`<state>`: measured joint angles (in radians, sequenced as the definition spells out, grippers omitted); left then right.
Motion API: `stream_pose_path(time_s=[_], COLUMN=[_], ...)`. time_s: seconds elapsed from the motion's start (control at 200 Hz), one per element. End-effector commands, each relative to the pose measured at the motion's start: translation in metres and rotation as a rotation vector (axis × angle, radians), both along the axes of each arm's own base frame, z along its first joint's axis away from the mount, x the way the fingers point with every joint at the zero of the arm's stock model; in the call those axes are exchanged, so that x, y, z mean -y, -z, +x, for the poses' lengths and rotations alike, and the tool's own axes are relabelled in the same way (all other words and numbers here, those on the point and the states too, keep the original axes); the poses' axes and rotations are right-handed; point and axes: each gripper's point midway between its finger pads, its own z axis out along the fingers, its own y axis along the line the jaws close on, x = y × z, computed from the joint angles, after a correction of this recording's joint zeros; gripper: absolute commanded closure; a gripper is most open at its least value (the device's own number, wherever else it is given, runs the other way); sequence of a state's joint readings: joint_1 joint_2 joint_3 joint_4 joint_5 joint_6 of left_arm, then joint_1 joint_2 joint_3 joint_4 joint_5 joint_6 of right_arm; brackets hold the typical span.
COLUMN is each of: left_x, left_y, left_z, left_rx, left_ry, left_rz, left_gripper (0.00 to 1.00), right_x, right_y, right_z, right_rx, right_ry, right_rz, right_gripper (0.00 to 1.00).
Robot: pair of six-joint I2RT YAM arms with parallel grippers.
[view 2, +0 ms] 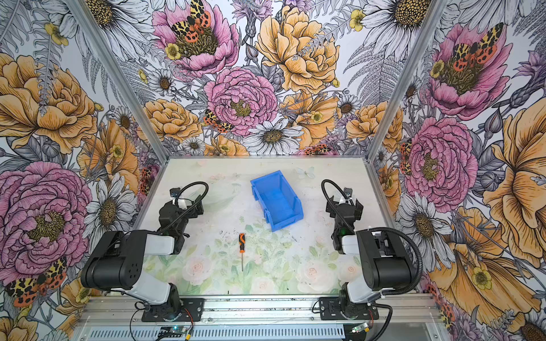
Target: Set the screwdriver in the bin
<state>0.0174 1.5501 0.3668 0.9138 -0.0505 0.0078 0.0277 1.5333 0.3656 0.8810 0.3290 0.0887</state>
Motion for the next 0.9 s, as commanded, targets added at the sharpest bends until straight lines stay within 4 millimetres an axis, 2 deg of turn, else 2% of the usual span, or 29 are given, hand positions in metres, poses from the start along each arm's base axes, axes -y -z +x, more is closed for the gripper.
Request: stream_pose_path(time_s=[0.0, 0.896], left_x=[0.0035, 0.0033], left_y=[-0.0097, -0.0094], left_z=[0.0045, 0.0045], left_rx=[0.031, 0.03], left_ry=[0.021, 0.02], left_rz=[0.009, 0.009], left_gripper=[0.01, 0.01], right_x=[-0.0001, 0.001], right_y=[-0.0085, -0.008], right_z=[0.0025, 0.0037], right_rx=[0.041, 0.038], right_ry=[0.012, 0.01], right_rz=[0.011, 0.019], right_gripper=[0.01, 0.01])
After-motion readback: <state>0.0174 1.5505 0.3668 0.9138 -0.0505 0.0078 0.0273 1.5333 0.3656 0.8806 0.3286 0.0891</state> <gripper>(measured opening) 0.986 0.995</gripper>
